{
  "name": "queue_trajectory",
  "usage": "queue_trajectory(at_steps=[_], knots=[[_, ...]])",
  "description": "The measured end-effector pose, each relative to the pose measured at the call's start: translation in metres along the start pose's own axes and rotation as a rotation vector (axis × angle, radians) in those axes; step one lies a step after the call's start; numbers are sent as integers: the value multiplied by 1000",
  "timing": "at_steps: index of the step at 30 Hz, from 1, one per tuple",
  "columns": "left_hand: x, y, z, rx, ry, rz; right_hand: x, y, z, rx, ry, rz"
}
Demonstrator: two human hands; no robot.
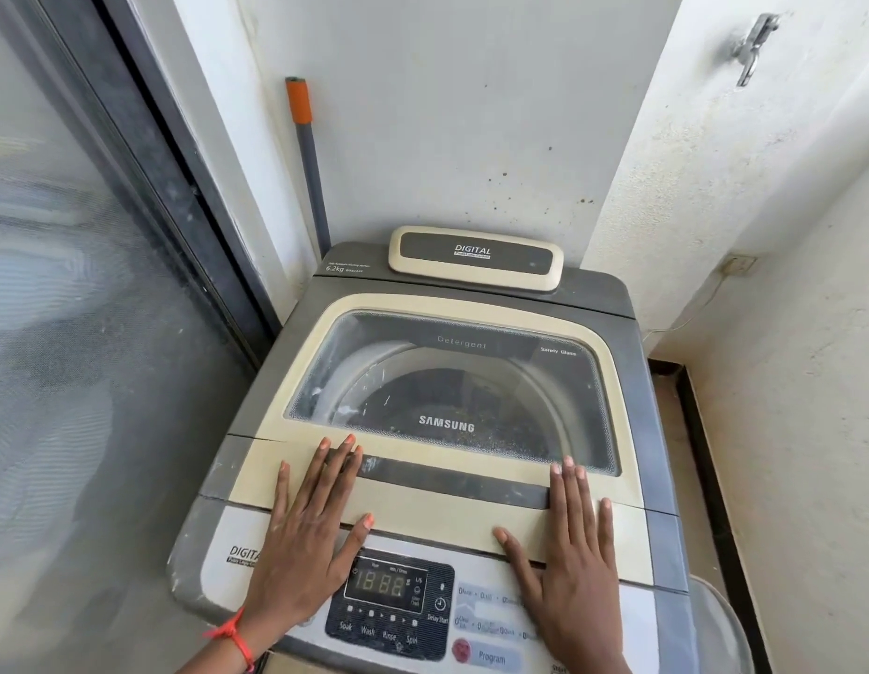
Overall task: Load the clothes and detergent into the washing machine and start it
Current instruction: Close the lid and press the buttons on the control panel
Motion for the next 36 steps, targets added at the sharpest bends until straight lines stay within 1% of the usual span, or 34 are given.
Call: queue_trajectory(at_steps=[10, 18, 36], knots=[[0, -1, -2, -30, 5, -5, -3, -1, -2, -3, 21, -1], [2, -1, -4, -27, 3, -12, -3, 0, -3, -22, 25, 9], [2, 0, -4, -39, 1, -16, -4, 3, -7, -9, 52, -6]])
Point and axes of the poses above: each hand's wrist, its own y-axis away from the middle knuckle, its own z-axis out of the palm, x = y × z, the point moved 1 cm from there along -y, towards the middle knuckle, and after that the axes turned 13 degrees about z, right-handed, at the moved point
